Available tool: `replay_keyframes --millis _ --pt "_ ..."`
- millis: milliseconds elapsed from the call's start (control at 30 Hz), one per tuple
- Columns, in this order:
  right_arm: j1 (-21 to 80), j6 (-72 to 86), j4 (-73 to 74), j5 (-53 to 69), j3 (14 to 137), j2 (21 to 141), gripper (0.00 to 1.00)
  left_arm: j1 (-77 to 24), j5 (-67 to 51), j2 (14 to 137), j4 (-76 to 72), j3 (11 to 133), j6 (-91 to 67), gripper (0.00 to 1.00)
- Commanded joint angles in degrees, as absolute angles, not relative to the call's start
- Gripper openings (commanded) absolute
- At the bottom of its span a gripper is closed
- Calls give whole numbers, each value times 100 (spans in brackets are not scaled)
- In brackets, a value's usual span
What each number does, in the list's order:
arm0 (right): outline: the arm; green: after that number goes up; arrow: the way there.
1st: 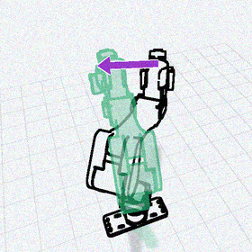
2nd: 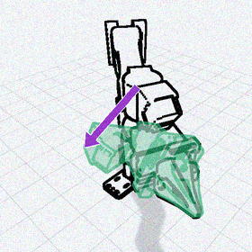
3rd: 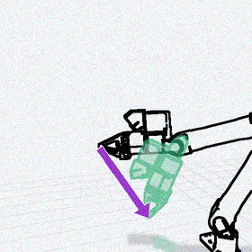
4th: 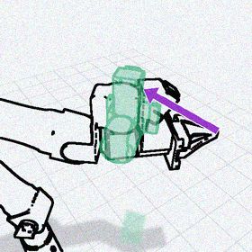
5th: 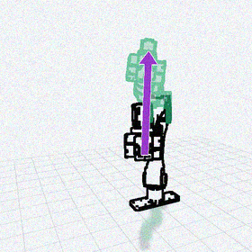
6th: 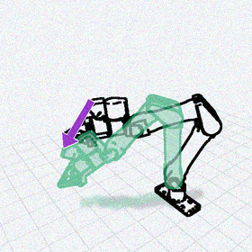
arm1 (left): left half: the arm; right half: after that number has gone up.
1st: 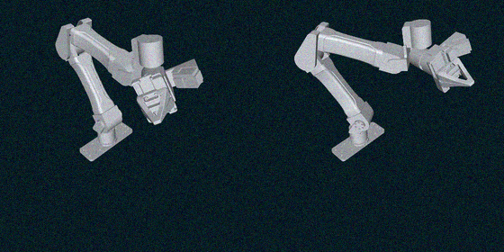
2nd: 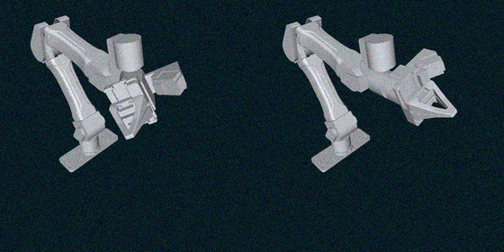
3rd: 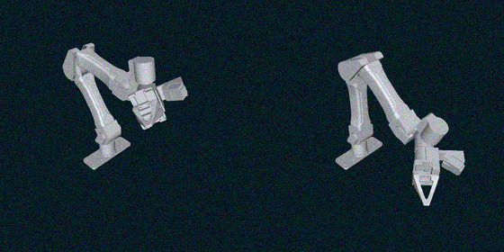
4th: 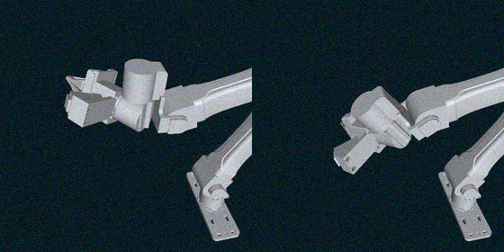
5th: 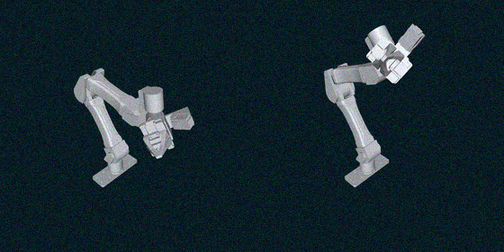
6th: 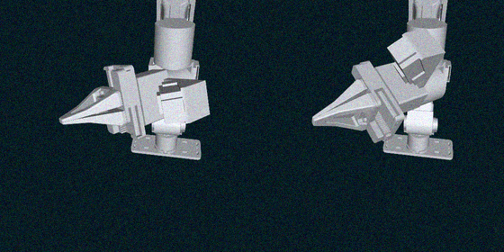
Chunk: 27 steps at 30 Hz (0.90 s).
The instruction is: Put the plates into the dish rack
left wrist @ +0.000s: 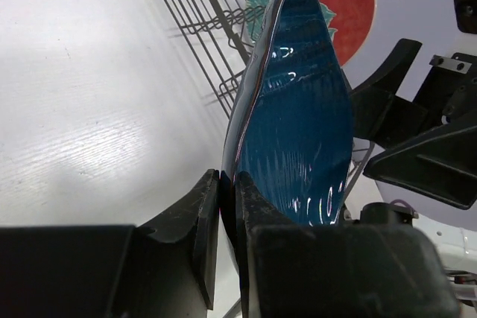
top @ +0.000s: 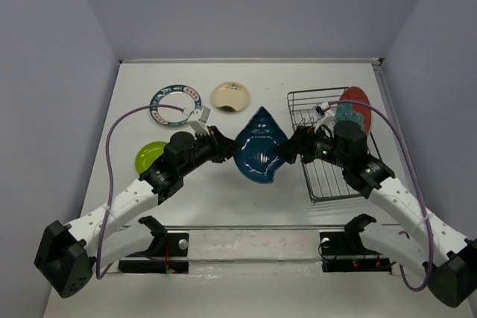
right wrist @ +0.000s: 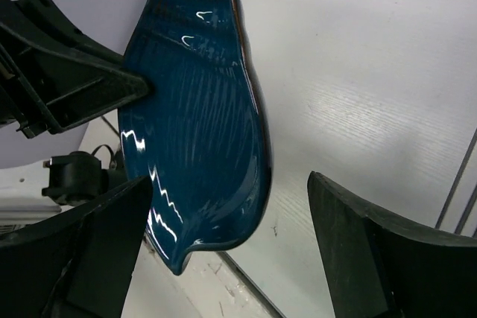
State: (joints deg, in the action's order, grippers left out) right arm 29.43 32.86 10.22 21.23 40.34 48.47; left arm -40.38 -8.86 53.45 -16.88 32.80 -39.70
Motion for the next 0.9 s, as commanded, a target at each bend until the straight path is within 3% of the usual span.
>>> replay_keyframes --millis 0,67,133,167,200,233,267,300,367,400,500,667,867 --pt "3146 3445 273 2013 4061 5071 90 -4034 -1125 5045 -2548 3656 -4342 5" --pt "3199 3498 176 1943 3999 5229 86 -4025 -1186 4958 -2663 3656 -4377 6" --pt "3252 3612 62 1969 3947 5264 73 -4025 -1222 4904 -2707 3683 -4386 5" --pt "3252 3647 -121 1943 3929 5230 45 -4034 -1222 4852 -2707 3691 -4386 6" --pt "3252 3700 -140 1890 3929 5186 29 -4025 -1213 4843 -2707 3700 -4342 7" --pt "3252 3700 -123 1716 3964 5072 7 -4025 -1195 4817 -2707 3700 -4307 17" --pt "3252 3700 -71 1618 4007 5010 7 -4025 -1187 4808 -2690 3709 -4281 17" --pt "3252 3639 95 1530 4060 4966 7 -4017 -1187 4799 -2637 3744 -4176 31" --pt "3252 3481 552 1067 4279 4905 7 -4008 -1187 4755 -2558 3805 -4053 47" --pt "3252 3315 997 820 4567 4861 7 -4008 -1178 4737 -2497 3884 -3991 70" --pt "3252 2806 1885 -225 5313 4912 7 -3982 -1020 4711 -1718 4226 -3605 99" --pt "3147 1822 3021 -2178 6511 5387 7 -3754 -904 4562 -941 4570 -3742 99" --pt "3032 1029 3857 -3795 8102 6274 7 -2727 -3011 4544 -1668 4185 -4928 99"
